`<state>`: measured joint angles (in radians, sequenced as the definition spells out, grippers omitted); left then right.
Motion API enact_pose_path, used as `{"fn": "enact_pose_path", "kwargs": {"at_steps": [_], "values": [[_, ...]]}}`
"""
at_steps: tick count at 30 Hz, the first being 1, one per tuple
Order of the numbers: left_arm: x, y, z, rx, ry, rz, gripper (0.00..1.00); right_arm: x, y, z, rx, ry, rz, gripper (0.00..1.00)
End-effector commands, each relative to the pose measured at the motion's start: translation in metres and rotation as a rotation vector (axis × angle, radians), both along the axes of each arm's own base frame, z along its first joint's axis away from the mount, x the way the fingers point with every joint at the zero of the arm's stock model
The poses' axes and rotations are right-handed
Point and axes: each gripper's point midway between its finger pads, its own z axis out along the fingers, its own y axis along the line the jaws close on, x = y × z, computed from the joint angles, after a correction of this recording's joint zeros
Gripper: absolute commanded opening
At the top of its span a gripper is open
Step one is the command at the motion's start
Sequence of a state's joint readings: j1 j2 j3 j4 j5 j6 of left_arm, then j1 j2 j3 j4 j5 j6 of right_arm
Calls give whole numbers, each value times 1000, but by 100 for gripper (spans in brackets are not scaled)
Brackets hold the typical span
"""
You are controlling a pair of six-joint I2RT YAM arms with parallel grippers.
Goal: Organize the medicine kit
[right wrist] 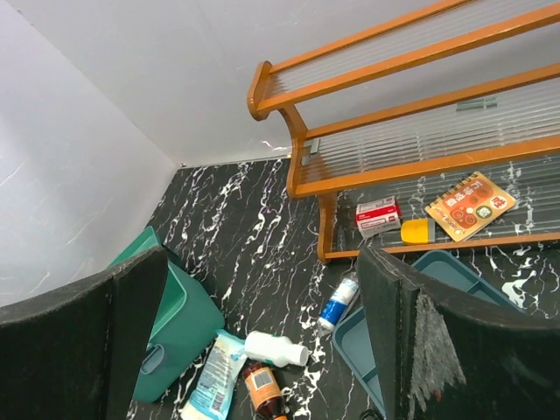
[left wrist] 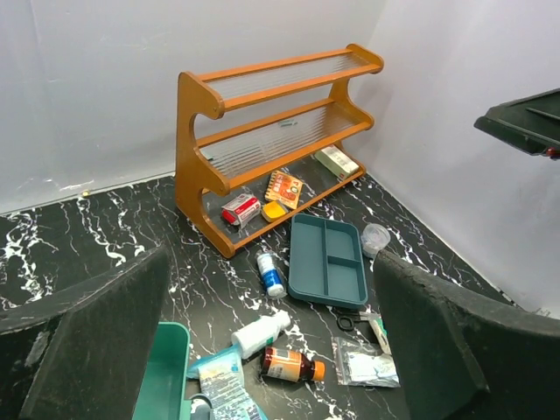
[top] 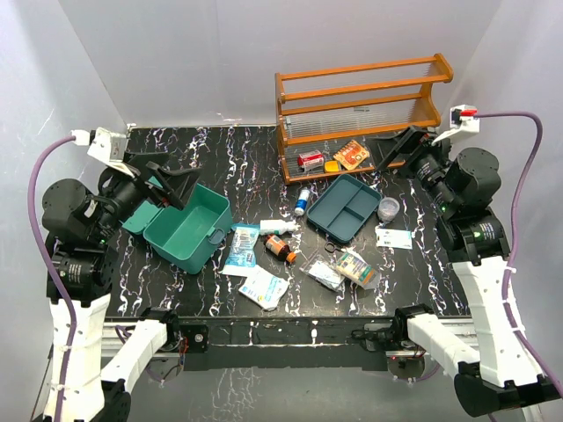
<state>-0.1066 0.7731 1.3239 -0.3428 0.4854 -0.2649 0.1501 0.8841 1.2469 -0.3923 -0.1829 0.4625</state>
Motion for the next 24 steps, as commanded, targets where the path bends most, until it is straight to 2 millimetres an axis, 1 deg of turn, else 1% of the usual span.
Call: {"fn": "enact_pose_path", "kwargs": {"at_steps": [1,2,5,7,10,12,14,17,18,20,22,24], "values": [[-5,-10,10,3,-41,-65,99,-2,9,19,35,-47,52,89],[-2,-11,5,4,-28,-74,99,0,12,16,37,-30,63,89],[11,-17,-22,18,29,-91,99,9,16,2,44,26,77,87],[27,-13,-49,9,111,-37,99,16,18,-11,45,66,83,85],[41,-12,-94,-8,244,-4,99,27,26,-32,47,127,117,81],[53,-2,-128,-25,362,85,99,33,32,-48,56,173,143,78],[64,14,-162,-31,493,211,99,38,37,-62,68,206,163,77],[71,40,-203,-20,668,410,98,43,42,-81,82,237,184,76],[70,47,-216,-20,723,470,97,45,43,-88,85,251,189,75],[72,55,-233,-25,783,541,94,48,46,-101,90,282,198,73],[77,59,-244,-36,815,580,91,50,51,-109,94,301,212,70],[83,56,-253,-55,840,587,88,51,58,-116,92,316,231,69]]}}
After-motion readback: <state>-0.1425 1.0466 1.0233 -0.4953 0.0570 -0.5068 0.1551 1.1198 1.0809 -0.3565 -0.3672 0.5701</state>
